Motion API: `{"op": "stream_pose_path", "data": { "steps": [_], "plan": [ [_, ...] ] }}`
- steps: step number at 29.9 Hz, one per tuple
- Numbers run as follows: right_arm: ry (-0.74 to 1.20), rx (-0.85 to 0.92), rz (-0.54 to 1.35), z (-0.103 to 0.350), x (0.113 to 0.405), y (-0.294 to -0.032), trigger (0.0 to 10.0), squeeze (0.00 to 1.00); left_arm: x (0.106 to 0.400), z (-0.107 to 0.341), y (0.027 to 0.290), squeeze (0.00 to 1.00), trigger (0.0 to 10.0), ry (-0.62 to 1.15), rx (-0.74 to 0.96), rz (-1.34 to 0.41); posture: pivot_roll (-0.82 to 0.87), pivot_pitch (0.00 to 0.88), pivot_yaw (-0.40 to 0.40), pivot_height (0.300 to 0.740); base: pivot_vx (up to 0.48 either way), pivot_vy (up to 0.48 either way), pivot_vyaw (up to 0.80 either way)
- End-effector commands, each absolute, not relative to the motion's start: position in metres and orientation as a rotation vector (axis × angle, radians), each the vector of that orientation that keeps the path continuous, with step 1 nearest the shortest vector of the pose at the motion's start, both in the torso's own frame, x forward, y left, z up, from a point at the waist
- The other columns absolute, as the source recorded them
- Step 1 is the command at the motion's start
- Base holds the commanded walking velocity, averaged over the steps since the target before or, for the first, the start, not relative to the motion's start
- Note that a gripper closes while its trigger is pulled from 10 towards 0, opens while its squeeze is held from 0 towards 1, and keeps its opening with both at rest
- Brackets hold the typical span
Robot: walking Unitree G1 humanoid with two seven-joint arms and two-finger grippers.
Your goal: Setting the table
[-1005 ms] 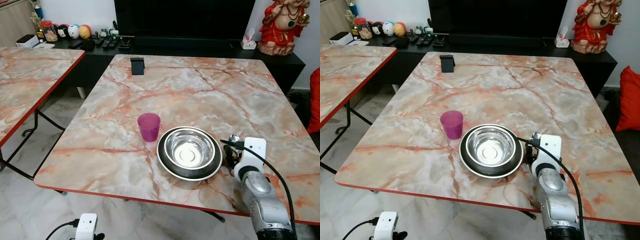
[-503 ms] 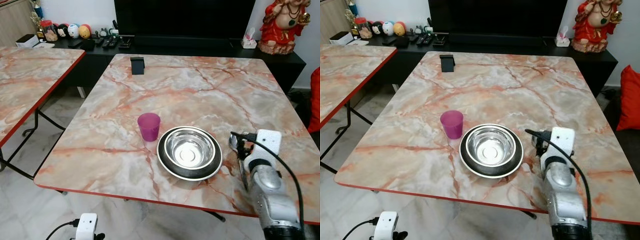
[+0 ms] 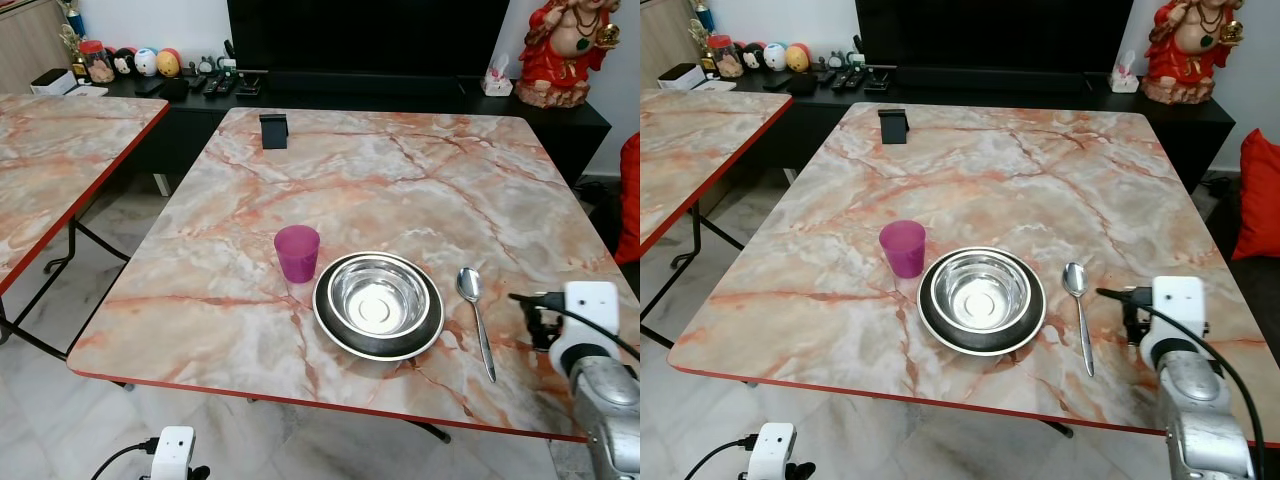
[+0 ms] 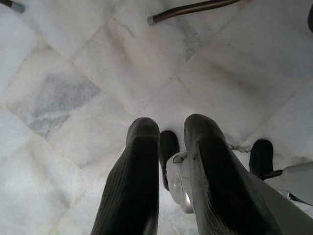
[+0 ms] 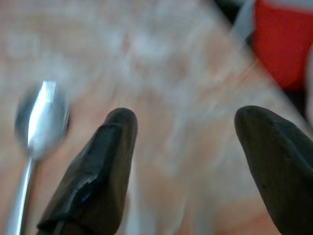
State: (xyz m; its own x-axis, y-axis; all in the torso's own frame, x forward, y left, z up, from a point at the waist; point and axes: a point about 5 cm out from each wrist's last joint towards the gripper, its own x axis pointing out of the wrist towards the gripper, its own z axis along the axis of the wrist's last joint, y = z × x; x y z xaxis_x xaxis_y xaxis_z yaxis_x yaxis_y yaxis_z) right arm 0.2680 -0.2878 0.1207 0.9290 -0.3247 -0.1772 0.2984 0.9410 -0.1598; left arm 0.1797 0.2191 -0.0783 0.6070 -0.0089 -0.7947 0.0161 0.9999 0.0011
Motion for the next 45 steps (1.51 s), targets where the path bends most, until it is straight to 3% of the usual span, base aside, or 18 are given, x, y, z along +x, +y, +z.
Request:
{"op": "stream_pose_path", "data": {
  "steps": [1, 5, 12, 45],
  "plan": [
    [0.053, -0.096, -0.293, 0.143, 0.276, -0.278, 10.0, 0.00, 0.176, -0.079, 0.222, 0.00, 10.0, 0.934, 0.017, -0.009, -0.03, 0.000, 0.009, 0.740, 0.000, 0.000, 0.00],
    [-0.094, -0.022, -0.230, 0.153, 0.286, -0.250, 10.0, 0.00, 0.176, -0.079, 0.223, 0.00, 10.0, 0.931, 0.023, -0.003, -0.02, 0.000, 0.006, 0.740, 0.000, 0.000, 0.00],
    [-0.182, 0.017, -0.169, 0.156, 0.293, -0.225, 10.0, 0.00, 0.173, -0.081, 0.223, 0.00, 10.0, 0.940, 0.000, 0.006, -0.01, 0.000, 0.008, 0.740, 0.000, 0.000, 0.00],
    [-0.343, -0.013, -0.132, 0.171, 0.308, -0.198, 10.0, 0.00, 0.168, -0.083, 0.223, 0.00, 10.0, 0.952, 0.003, -0.007, 0.00, 0.000, 0.013, 0.740, 0.000, 0.322, 0.00]
  ]
}}
